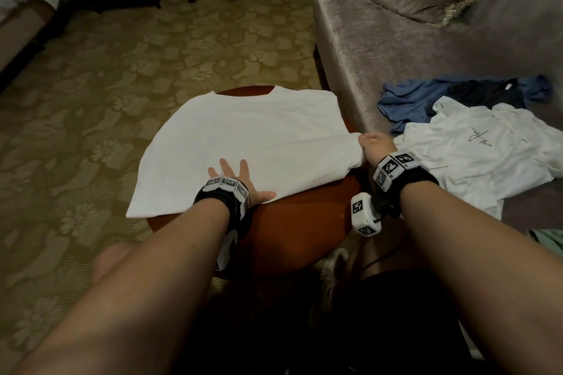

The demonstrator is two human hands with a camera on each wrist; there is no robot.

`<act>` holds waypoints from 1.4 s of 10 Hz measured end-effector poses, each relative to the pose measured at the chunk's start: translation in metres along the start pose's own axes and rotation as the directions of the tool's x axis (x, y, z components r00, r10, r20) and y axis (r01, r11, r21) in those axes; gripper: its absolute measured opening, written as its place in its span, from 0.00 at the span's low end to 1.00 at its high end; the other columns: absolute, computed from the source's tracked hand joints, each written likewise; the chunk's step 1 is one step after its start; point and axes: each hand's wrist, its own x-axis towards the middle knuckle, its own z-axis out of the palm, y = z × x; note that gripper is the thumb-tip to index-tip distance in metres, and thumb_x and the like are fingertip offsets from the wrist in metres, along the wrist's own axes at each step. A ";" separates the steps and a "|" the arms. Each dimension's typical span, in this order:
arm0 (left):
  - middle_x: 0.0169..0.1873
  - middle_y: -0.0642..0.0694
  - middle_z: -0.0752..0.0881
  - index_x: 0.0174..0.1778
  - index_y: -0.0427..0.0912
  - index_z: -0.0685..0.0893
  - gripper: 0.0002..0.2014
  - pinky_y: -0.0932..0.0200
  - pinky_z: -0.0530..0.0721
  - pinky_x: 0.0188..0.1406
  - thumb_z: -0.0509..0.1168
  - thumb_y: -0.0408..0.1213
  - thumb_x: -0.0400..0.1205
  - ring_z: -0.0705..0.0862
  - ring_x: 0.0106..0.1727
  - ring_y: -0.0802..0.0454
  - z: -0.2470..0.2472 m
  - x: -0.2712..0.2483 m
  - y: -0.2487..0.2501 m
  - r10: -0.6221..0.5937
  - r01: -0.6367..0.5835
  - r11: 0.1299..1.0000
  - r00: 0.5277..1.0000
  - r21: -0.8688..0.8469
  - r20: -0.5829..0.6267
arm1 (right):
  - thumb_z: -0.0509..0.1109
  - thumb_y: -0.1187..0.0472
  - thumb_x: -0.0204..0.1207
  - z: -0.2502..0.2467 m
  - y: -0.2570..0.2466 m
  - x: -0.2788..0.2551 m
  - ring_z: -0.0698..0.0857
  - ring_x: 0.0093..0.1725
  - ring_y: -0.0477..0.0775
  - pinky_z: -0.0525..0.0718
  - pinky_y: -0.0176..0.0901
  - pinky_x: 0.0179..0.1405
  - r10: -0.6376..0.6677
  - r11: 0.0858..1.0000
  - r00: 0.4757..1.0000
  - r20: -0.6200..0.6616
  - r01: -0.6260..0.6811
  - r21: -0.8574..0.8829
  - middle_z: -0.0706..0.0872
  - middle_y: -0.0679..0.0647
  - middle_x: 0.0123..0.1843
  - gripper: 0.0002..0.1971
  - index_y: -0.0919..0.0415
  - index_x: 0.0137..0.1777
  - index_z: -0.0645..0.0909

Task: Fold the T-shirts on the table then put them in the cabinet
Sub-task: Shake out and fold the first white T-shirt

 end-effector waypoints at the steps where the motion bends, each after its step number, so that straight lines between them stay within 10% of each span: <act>1: 0.81 0.38 0.29 0.82 0.56 0.32 0.60 0.30 0.47 0.78 0.59 0.79 0.65 0.35 0.80 0.26 0.001 0.001 0.000 0.004 -0.004 1.000 1.000 -0.003 0.001 | 0.59 0.60 0.84 0.004 0.000 0.000 0.82 0.57 0.65 0.77 0.44 0.53 -0.006 0.998 1.000 -0.019 0.005 -0.058 0.85 0.67 0.57 0.14 0.68 0.56 0.83; 4: 0.81 0.38 0.29 0.82 0.56 0.32 0.60 0.30 0.48 0.78 0.59 0.79 0.64 0.35 0.80 0.25 0.001 0.001 0.000 0.006 -0.006 1.000 1.000 0.002 0.004 | 0.67 0.51 0.79 0.003 -0.007 -0.007 0.81 0.54 0.59 0.77 0.44 0.55 0.053 0.998 0.990 0.132 -0.047 -0.044 0.82 0.58 0.51 0.10 0.58 0.49 0.83; 6: 0.81 0.38 0.29 0.82 0.57 0.32 0.61 0.29 0.48 0.78 0.59 0.80 0.64 0.35 0.80 0.25 0.002 0.003 -0.001 0.007 -0.007 1.000 1.000 -0.001 0.003 | 0.70 0.67 0.75 -0.002 -0.003 -0.013 0.76 0.35 0.49 0.74 0.34 0.34 0.127 0.984 0.947 0.295 -0.083 -0.159 0.77 0.50 0.34 0.13 0.54 0.31 0.76; 8: 0.81 0.38 0.29 0.82 0.57 0.32 0.61 0.30 0.47 0.78 0.59 0.80 0.64 0.35 0.80 0.25 0.002 0.003 0.000 0.005 -0.005 1.000 1.000 0.003 0.002 | 0.75 0.62 0.66 -0.005 -0.007 -0.013 0.86 0.52 0.69 0.82 0.60 0.61 0.007 0.975 0.981 0.195 -0.049 0.215 0.88 0.65 0.46 0.08 0.66 0.43 0.87; 9: 0.81 0.38 0.29 0.82 0.57 0.31 0.61 0.29 0.47 0.78 0.58 0.81 0.63 0.34 0.80 0.25 0.002 0.003 -0.001 0.001 -0.001 1.000 1.000 0.004 0.004 | 0.71 0.59 0.76 -0.004 -0.011 -0.013 0.85 0.51 0.64 0.81 0.57 0.58 -0.034 0.971 0.979 0.201 -0.015 0.238 0.86 0.58 0.43 0.06 0.58 0.39 0.83; 11: 0.81 0.38 0.29 0.82 0.57 0.31 0.60 0.31 0.47 0.78 0.58 0.80 0.64 0.35 0.80 0.26 0.000 0.000 -0.001 0.005 -0.005 1.000 1.000 0.012 0.013 | 0.55 0.55 0.86 -0.003 -0.008 -0.011 0.79 0.54 0.59 0.72 0.44 0.50 -0.097 0.966 0.976 0.193 0.139 -0.219 0.80 0.58 0.53 0.17 0.66 0.60 0.78; 14: 0.81 0.38 0.30 0.82 0.57 0.32 0.60 0.30 0.47 0.78 0.58 0.80 0.64 0.35 0.80 0.26 0.002 0.002 0.000 0.000 0.000 1.000 1.000 0.023 -0.005 | 0.59 0.53 0.84 -0.006 0.001 -0.009 0.82 0.47 0.63 0.77 0.48 0.45 -0.077 0.936 0.993 0.093 0.104 -0.336 0.82 0.62 0.44 0.17 0.67 0.49 0.82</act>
